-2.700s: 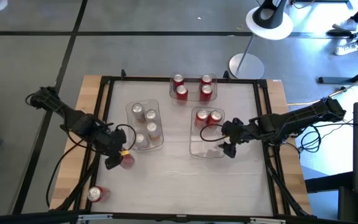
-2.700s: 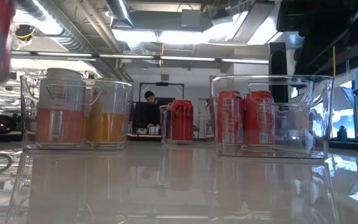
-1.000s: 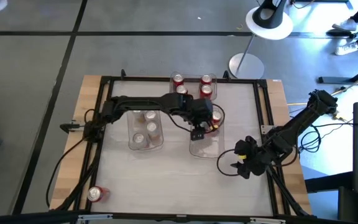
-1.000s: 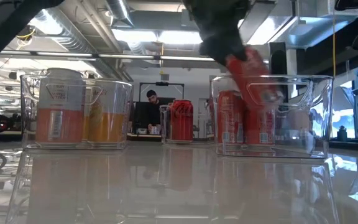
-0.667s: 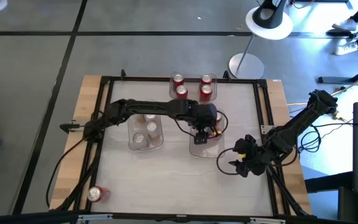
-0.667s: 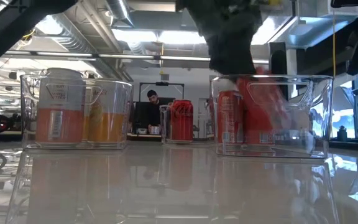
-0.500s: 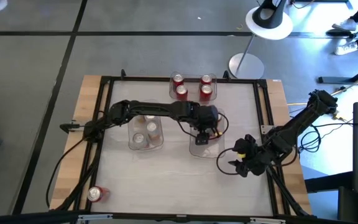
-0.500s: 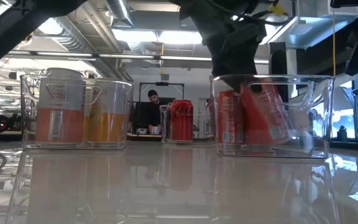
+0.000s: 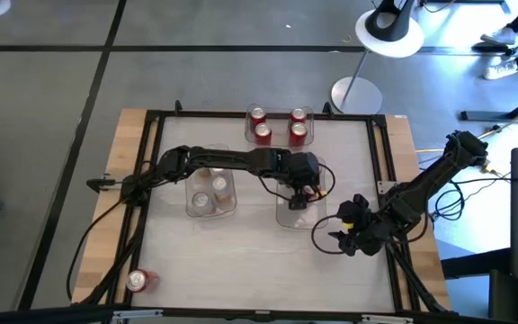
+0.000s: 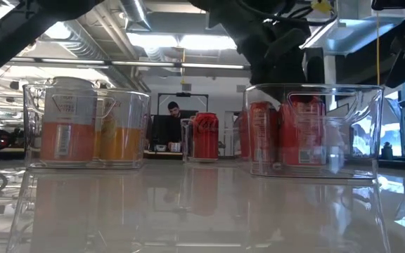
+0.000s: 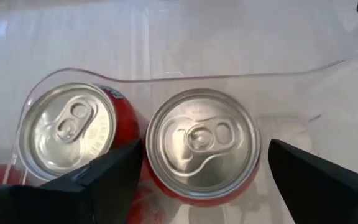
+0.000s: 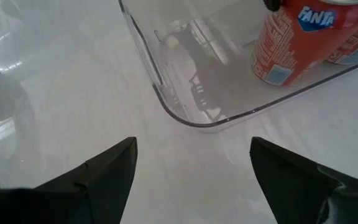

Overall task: Sort soda cans
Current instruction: Put the top red soda can into the right transparent bin, then put the red soda can into the right transparent bin

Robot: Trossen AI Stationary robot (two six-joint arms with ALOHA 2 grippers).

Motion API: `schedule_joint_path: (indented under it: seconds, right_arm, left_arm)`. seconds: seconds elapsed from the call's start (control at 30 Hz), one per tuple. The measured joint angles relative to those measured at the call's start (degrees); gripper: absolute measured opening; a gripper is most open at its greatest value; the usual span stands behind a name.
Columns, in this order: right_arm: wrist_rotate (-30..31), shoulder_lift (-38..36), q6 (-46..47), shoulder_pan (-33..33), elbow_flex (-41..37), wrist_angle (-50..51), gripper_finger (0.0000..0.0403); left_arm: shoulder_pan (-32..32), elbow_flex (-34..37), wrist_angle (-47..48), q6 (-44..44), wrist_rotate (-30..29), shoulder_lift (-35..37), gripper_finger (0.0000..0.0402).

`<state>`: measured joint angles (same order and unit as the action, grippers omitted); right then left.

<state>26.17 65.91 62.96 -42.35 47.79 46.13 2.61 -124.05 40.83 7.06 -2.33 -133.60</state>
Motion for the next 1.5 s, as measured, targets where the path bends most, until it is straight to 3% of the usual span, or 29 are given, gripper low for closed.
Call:
schedule_joint_path:
  seconds: [0.5, 0.9, 1.1, 1.3, 1.5]
  right_arm:
    - [0.3, 0.0, -0.2, 0.0, 0.0, 0.1, 0.0309]
    - [1.2, 0.0, -0.2, 0.0, 0.0, -1.6, 0.0309]
    - [3.2, 0.0, -0.4, 0.0, 0.0, -0.9, 0.0309]
    - [3.6, 0.0, -1.8, 0.0, 0.0, 0.0, 0.0309]
    - [3.9, 0.0, -1.8, 0.0, 0.0, 0.5, 0.0309]
  left_arm:
    - [-1.8, -1.9, 11.4, 0.0, -1.9, 6.3, 0.0325]
    - [-5.7, -0.6, 40.8, -2.5, -7.1, 12.8, 0.0326]
    - [-6.8, 9.2, 44.8, -8.0, -7.3, 20.4, 0.0326]
    - [-8.8, 24.8, 36.4, -17.4, -7.9, 34.1, 0.0326]
    - [-15.7, 38.3, 33.0, -31.5, -8.5, 47.0, 0.0326]
